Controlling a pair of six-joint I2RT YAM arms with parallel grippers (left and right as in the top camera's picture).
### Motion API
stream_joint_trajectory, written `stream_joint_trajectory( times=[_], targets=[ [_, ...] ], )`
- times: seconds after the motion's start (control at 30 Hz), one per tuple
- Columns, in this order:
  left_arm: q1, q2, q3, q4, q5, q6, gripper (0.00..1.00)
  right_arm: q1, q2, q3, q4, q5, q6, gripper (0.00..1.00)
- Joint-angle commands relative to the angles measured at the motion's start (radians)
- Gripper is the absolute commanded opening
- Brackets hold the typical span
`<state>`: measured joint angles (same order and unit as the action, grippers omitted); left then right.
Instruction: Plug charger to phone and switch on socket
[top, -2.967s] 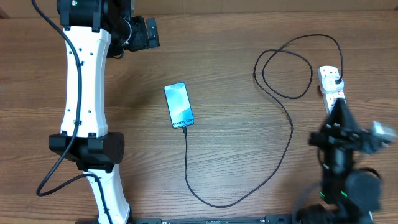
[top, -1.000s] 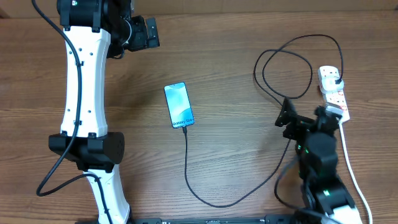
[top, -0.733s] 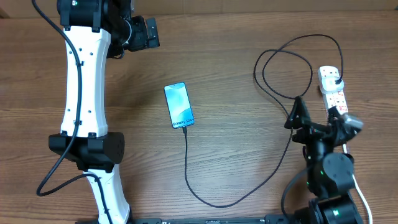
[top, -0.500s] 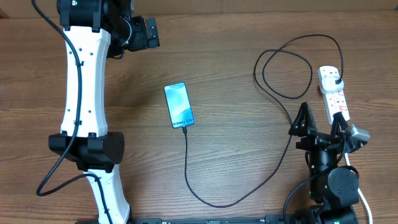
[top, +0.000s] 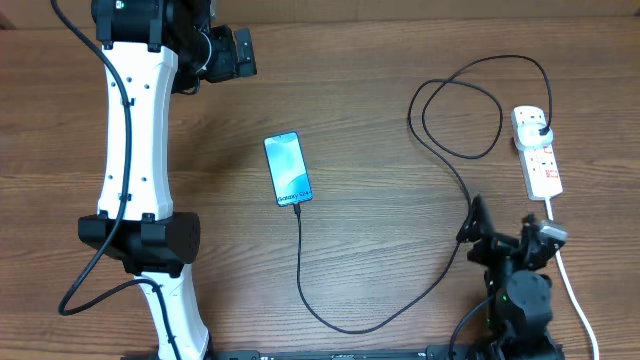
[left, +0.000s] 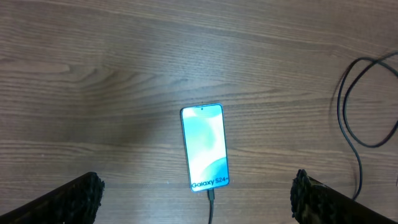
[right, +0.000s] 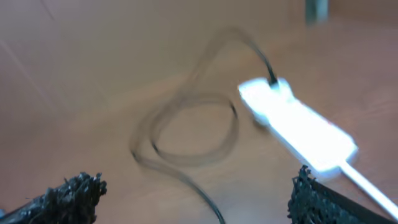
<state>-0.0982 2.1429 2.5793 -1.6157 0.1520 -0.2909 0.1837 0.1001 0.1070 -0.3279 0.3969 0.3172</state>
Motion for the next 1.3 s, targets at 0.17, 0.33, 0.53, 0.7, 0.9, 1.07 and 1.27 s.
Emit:
stream_joint_trajectory(
  times=[0.17, 0.33, 0.53, 0.7, 0.9, 1.07, 1.27],
  targets=[
    [-0.001, -0.021, 0.019, 0.0, -0.006, 0.007, 1.0, -0.006, -0.097, -0.006, 0.004, 0.033, -0.016, 1.0],
    [-0.001, -0.021, 0.019, 0.0, -0.006, 0.007, 1.0, -0.003, -0.098, -0.008, 0.011, 0.1, -0.037, 1.0],
    [-0.001, -0.021, 0.019, 0.0, -0.006, 0.007, 1.0, -0.002, -0.098, -0.009, 0.017, 0.099, -0.037, 1.0],
    [-0.001, -0.021, 0.019, 0.0, -0.006, 0.007, 1.0, 0.007, -0.098, -0.016, 0.045, 0.057, -0.047, 1.0],
    [-0.001, -0.021, 0.019, 0.0, -0.006, 0.007, 1.0, 0.007, -0.098, -0.053, 0.161, -0.097, -0.174, 1.0],
    [-0.001, -0.021, 0.019, 0.0, -0.006, 0.007, 1.0, 0.007, -0.098, -0.08, 0.229, -0.131, -0.177, 1.0],
    [-0.001, -0.021, 0.019, 0.0, -0.006, 0.007, 1.0, 0.007, -0.098, -0.1, 0.272, -0.159, -0.177, 1.0]
  ],
)
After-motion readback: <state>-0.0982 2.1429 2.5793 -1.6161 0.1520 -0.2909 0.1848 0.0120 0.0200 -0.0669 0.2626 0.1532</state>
